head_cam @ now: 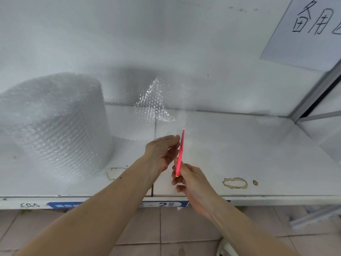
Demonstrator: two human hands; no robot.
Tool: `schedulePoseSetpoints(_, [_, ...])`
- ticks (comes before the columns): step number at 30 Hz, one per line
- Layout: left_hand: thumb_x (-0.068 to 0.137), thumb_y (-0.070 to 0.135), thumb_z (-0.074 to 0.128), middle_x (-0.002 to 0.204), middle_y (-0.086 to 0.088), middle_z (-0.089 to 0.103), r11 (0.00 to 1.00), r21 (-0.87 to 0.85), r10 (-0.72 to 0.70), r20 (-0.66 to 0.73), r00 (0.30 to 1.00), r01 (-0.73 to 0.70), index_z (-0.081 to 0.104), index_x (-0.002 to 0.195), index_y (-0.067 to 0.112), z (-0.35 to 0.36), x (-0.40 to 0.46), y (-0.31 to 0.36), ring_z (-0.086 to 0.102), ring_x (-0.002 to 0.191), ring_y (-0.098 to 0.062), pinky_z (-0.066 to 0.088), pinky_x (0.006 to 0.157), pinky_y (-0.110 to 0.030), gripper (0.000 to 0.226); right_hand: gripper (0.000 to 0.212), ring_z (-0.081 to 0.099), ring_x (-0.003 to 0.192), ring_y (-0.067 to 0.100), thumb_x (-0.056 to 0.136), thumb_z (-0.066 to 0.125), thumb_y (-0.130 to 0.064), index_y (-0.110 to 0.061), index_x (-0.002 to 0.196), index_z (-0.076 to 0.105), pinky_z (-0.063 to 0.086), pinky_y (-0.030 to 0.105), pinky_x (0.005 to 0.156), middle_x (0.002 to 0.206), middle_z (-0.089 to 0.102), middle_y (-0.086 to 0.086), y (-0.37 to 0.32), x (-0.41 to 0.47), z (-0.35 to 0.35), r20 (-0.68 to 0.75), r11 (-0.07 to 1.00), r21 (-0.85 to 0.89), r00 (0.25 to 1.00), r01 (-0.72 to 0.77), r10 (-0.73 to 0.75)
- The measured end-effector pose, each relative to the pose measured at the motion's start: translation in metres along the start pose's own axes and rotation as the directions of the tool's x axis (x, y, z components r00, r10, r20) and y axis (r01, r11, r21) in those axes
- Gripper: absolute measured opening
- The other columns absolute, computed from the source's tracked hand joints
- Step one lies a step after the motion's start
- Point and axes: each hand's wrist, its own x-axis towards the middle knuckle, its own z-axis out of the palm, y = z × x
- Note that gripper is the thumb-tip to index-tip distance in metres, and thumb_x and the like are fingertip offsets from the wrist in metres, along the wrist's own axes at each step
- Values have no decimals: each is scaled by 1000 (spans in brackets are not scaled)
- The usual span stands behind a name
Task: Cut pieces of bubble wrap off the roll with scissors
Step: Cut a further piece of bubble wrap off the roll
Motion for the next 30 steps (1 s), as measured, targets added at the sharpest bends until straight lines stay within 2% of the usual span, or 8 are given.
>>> schedulePoseSetpoints(3, [72, -1, 81, 71, -10, 70, 1000, 11, -4, -4, 1000, 4, 70, 98, 2, 0, 1, 1, 67, 63, -19, 58, 66, -30, 29, 38, 54, 70, 16, 95, 53, -47, -11, 89, 63, 44, 29, 65, 76, 59, 3, 0, 0, 0, -7, 1000, -1, 1000, 8, -8])
schedulePoseSetpoints(7, [70, 9, 84, 67, -8, 67, 1000, -7, -20, -1, 1000, 20, 70, 81, 3, 3, -1, 2, 61, 54, -16, 53, 59, -28, 18, 38, 54, 69, 15, 96, 52, -45, -10, 88, 63, 44, 28, 63, 76, 58, 4, 0, 0, 2, -7, 1000, -2, 1000, 13, -13])
schedulePoseSetpoints(10, [73, 8, 82, 62, -6, 67, 1000, 11, -1, -25, 1000, 2, 69, 80, 5, 3, 0, 2, 59, 54, -16, 51, 57, -27, 15, 37, 54, 69, 15, 96, 52, -46, -11, 88, 64, 43, 27, 62, 77, 58, 4, 0, -2, 4, 7, 1000, 5, 1000, 12, -12])
schedulePoseSetpoints(15, [73, 1, 79, 64, -8, 69, 1000, 1, -5, -19, 1000, 5, 71, 81, 5, 2, 0, -2, 61, 56, -16, 53, 67, -32, 13, 39, 53, 72, 17, 94, 53, -47, -11, 86, 64, 42, 28, 63, 78, 57, 5, -3, -1, 3, 10, 999, 28, 1000, 16, -16])
schedulePoseSetpoints(23, [75, 0, 76, 63, -8, 66, 1000, 18, 1, -12, 1000, -1, 70, 73, 6, 4, -1, -3, 56, 56, -18, 48, 64, -32, 9, 35, 53, 71, 17, 98, 51, -42, -12, 84, 62, 42, 26, 60, 78, 55, 4, -5, -1, 3, 6, 999, 31, 1000, 28, -29])
schedulePoseSetpoints(25, [74, 0, 77, 64, -8, 66, 1000, 13, -2, -10, 1000, 3, 70, 75, 6, 3, -1, -3, 57, 57, -17, 49, 65, -31, 9, 36, 53, 71, 16, 97, 51, -43, -12, 85, 63, 42, 26, 61, 78, 56, 3, -5, 0, 3, 7, 999, 23, 1000, 30, -31])
schedulePoseSetpoints(30, [75, -1, 77, 69, -9, 67, 1000, 11, 8, -1, 1000, -8, 71, 84, 4, 4, -3, -4, 60, 63, -19, 52, 76, -34, 12, 41, 53, 72, 16, 95, 52, -47, -8, 93, 64, 42, 26, 60, 77, 57, 2, -7, 1, 1, 13, 999, 45, 1000, 20, -20])
